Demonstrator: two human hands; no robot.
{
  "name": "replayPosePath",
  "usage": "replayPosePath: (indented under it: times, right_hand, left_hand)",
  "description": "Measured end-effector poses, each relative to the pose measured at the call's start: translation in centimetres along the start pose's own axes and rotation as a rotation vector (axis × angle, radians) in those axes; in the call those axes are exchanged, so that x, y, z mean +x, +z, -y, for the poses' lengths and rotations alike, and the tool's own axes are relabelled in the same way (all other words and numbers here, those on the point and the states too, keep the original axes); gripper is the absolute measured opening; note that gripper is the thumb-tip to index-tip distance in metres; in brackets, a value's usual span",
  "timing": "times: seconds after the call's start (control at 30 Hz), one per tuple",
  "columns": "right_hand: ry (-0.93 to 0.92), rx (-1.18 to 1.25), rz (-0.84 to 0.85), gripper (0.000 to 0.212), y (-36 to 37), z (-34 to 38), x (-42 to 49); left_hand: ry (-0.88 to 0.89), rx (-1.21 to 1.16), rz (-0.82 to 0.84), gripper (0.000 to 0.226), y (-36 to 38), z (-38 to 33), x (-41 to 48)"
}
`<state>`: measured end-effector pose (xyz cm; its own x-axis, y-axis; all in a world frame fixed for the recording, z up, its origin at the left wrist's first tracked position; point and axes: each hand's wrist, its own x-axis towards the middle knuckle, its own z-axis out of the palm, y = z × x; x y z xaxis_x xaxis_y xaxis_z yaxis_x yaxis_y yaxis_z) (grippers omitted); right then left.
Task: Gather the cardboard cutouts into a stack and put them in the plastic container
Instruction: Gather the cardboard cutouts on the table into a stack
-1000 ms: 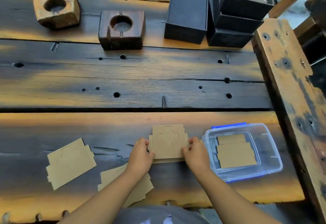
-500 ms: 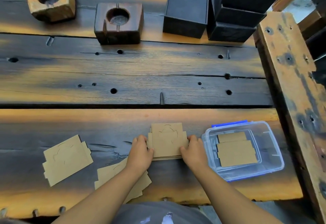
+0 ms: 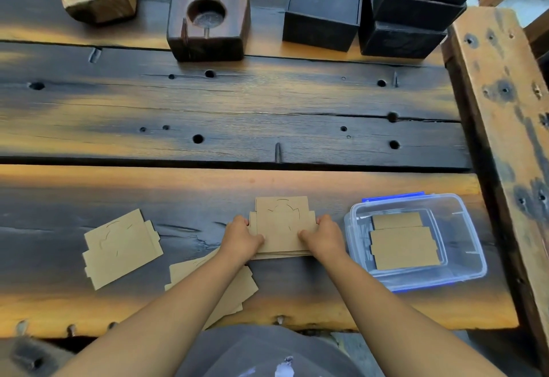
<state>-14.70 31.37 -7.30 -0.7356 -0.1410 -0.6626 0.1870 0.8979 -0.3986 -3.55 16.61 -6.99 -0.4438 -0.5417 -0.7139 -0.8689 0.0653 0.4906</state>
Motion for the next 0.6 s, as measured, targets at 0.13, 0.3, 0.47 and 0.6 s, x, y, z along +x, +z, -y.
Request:
replayPosePath:
  times: [0.13, 0.3, 0.47, 0.6]
  right_hand:
    - [-0.09, -0.012, 0.001, 0.031, 0.3, 0.5, -1.0]
    - [-0.247, -0.077, 0.041, 0.026, 1.7, 2.3, -3.0]
    - [-0.35, -0.168, 0.141, 0.024, 4.6, 3.3, -5.8]
    - [-0.395, -0.193, 0.212, 0.021, 6.8, 3.3, -7.9]
  left_hand:
    - [0.059, 0.012, -0.055, 0.03, -1.0, 1.3, -1.2]
    - [0.077, -0.1, -0.122, 0.023, -3.7, 4.7, -3.3]
    - [0.059, -0.137, -0.188, 0.022, -6.4, 9.2, -5.9]
    - [0.016, -0.162, -0.202, 0.027, -6.8, 12.7, -8.1]
